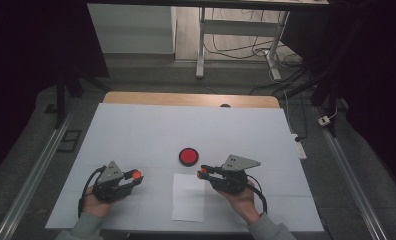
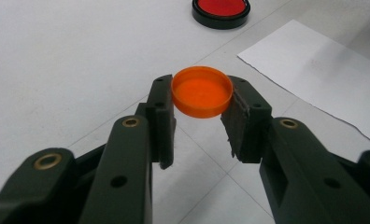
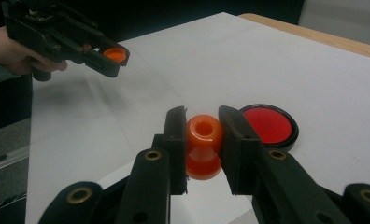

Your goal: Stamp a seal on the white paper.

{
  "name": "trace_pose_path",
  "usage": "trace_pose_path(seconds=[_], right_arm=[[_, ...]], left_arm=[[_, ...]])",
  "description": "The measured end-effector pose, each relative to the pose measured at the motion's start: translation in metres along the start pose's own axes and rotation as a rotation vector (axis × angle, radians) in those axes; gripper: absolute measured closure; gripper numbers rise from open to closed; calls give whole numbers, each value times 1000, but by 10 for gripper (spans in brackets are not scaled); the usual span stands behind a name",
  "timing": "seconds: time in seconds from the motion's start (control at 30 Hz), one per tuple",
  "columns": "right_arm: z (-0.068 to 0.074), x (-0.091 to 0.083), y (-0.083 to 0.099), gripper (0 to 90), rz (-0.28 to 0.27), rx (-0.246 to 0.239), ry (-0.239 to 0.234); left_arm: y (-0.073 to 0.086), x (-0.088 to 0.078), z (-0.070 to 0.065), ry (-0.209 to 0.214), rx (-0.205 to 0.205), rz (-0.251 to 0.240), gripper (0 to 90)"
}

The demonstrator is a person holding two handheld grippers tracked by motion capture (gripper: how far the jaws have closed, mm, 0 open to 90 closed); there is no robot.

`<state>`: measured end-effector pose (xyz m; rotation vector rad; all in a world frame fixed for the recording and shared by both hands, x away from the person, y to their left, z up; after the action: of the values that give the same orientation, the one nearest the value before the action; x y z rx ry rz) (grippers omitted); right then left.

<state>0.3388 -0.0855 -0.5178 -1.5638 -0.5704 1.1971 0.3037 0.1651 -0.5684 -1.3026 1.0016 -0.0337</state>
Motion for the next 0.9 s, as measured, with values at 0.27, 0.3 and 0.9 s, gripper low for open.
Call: trace_pose_path(seconds=[0.27,0.3,0.9], right_arm=[[7,3,3,723,12,-4,-20],[8,4,4,723,18,-9,-23],[23,15,13,722,56,-23,-68]], left_arm=[[0,0,0,2,1,1,645],[0,0,0,2,0,1,645],[0,0,-1,4,3,3,645]])
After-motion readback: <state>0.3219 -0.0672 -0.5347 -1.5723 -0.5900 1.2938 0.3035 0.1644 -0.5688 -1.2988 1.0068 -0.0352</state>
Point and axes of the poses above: each handheld gripper's, and its own axes: x roughly forward along the jaws, y roughly out of its underside, z roughly to its left, the point moved 9 cm from there along x, roughly forward along the jaws, and after that the axes turned 2 degrees about -x, right-handed, at the moved point
